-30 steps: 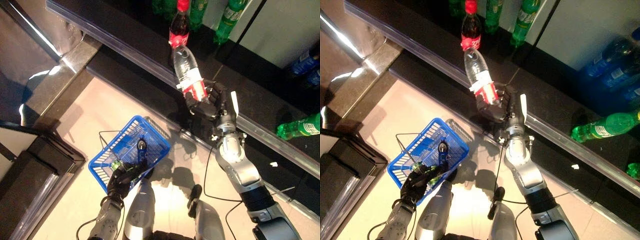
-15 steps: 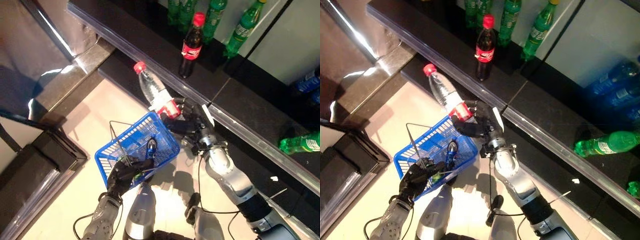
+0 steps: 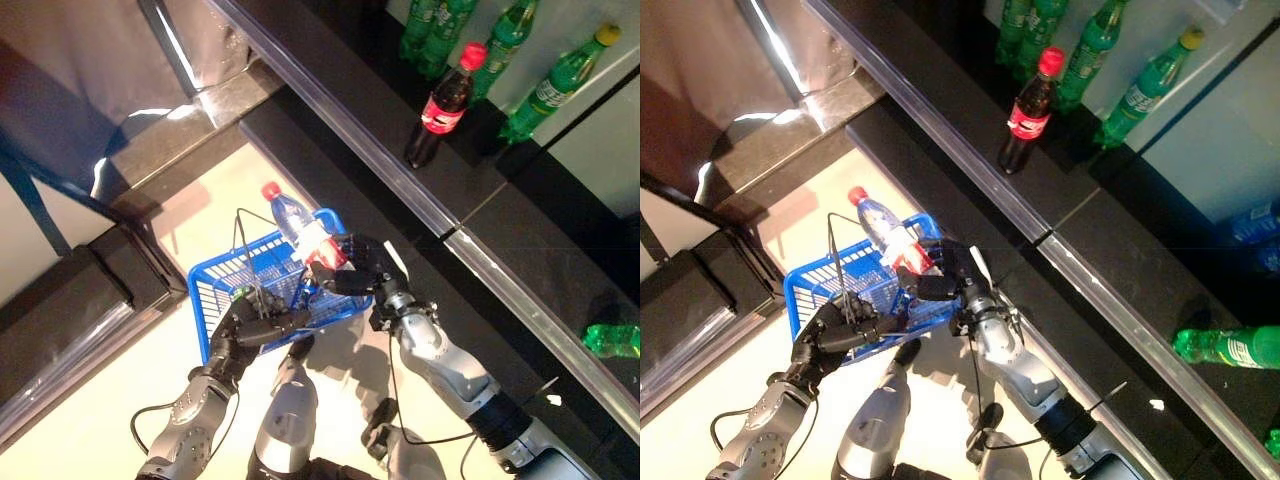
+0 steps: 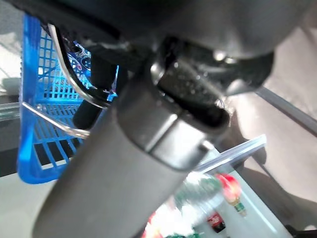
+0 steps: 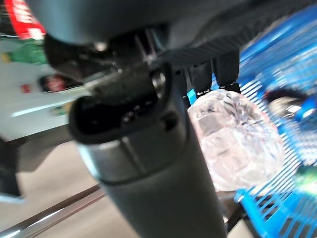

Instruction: Pick up the drink and place into the basket.

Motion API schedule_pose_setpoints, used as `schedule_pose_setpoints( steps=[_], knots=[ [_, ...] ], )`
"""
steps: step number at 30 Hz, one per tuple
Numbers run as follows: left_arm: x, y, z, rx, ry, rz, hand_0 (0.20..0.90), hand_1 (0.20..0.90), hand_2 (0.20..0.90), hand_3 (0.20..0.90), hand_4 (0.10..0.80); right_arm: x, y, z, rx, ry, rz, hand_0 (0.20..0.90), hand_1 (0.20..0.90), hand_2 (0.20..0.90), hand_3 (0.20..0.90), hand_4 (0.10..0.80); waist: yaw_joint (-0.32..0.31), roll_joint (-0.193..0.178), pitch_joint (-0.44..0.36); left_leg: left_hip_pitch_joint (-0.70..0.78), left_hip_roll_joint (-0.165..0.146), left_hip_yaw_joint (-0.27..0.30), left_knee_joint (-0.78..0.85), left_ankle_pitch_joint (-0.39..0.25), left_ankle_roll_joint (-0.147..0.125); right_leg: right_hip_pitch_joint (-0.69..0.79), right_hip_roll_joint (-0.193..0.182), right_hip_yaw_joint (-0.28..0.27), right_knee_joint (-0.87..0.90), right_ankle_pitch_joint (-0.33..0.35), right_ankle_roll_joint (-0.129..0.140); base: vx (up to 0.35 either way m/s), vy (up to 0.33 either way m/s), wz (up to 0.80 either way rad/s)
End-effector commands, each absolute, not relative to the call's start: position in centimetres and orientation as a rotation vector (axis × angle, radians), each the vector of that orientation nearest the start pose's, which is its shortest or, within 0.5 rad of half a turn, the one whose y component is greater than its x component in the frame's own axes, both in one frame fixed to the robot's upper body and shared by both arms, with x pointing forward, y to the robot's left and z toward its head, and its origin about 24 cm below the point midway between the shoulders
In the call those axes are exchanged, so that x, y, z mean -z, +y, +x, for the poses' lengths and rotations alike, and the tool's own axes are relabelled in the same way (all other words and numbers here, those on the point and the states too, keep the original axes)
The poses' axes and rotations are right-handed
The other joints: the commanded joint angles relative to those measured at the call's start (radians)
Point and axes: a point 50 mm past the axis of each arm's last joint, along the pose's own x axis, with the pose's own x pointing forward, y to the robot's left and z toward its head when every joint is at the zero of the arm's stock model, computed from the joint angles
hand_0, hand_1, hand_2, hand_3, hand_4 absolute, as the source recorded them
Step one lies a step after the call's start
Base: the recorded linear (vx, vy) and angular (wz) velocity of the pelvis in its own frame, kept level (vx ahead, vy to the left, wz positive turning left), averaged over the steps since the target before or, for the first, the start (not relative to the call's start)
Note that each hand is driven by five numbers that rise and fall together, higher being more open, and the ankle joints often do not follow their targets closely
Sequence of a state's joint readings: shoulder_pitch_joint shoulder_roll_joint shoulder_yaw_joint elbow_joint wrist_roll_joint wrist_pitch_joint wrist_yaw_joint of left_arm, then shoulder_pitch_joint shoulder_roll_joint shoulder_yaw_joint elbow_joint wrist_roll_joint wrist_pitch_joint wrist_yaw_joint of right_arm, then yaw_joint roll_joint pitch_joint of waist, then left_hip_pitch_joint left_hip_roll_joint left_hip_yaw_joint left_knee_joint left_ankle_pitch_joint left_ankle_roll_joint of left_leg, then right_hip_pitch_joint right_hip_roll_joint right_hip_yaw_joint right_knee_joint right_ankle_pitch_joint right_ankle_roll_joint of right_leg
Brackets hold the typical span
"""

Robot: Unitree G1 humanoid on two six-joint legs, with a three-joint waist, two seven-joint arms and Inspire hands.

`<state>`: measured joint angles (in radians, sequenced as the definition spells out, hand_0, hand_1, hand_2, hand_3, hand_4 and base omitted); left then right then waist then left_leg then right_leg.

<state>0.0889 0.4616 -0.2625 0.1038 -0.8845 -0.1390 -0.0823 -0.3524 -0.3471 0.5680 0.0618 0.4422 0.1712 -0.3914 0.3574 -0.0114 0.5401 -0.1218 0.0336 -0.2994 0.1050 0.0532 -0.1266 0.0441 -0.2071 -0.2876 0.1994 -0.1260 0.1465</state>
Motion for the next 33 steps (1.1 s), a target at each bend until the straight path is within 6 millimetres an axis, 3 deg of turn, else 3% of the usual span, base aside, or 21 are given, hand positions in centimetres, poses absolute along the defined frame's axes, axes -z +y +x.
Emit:
schedule_pose_setpoints(
  steps=[1, 14, 24, 33],
  knots=[
    [-12.7, 16.0, 22.5, 0.576, -0.445, -0.392, 0.300, 0.300, 0.300, 0.200, 0.100, -9.8, -5.2, 28.5, -0.311, -0.066, 0.047, 0.300, 0.300, 0.300, 0.200, 0.100, 0.005, -0.005, -0.210, 0.019, 0.003, -0.034, 0.000, 0.030, 0.064, 0.008, 0.015, -0.008, 0.047, 0.032, -0.091, 0.036, -0.044, 0.22],
    [-13.2, 15.3, 22.2, 0.688, -0.422, -0.369, 0.300, 0.300, 0.300, 0.200, 0.100, -4.3, -4.7, 28.0, -0.401, 0.255, -0.093, 0.300, 0.300, 0.300, 0.200, 0.100, 0.037, -0.035, -0.206, 0.017, 0.001, -0.066, 0.002, 0.030, 0.057, 0.017, 0.029, -0.013, 0.051, 0.025, -0.097, 0.052, -0.032, 0.06],
    [-12.8, 15.5, 22.0, 0.739, -0.384, -0.344, 0.300, 0.300, 0.300, 0.200, 0.100, -1.7, -5.6, 27.7, -0.455, 0.404, -0.246, 0.300, 0.300, 0.300, 0.200, 0.100, 0.053, -0.058, -0.218, 0.025, 0.003, -0.079, -0.001, 0.030, 0.055, 0.028, 0.039, -0.012, 0.047, 0.024, -0.099, 0.057, -0.024, 0.01],
    [-13.5, 13.7, 21.2, 1.015, -0.361, -0.225, 0.300, 0.300, 0.300, 0.200, 0.100, -0.6, -7.1, 29.3, -0.387, 0.560, -0.394, 0.300, 0.300, 0.300, 0.200, 0.100, 0.065, -0.074, -0.228, 0.042, 0.012, -0.075, 0.006, 0.022, 0.054, 0.048, 0.044, -0.011, 0.048, 0.028, -0.099, 0.067, -0.014, 0.03]
  ],
)
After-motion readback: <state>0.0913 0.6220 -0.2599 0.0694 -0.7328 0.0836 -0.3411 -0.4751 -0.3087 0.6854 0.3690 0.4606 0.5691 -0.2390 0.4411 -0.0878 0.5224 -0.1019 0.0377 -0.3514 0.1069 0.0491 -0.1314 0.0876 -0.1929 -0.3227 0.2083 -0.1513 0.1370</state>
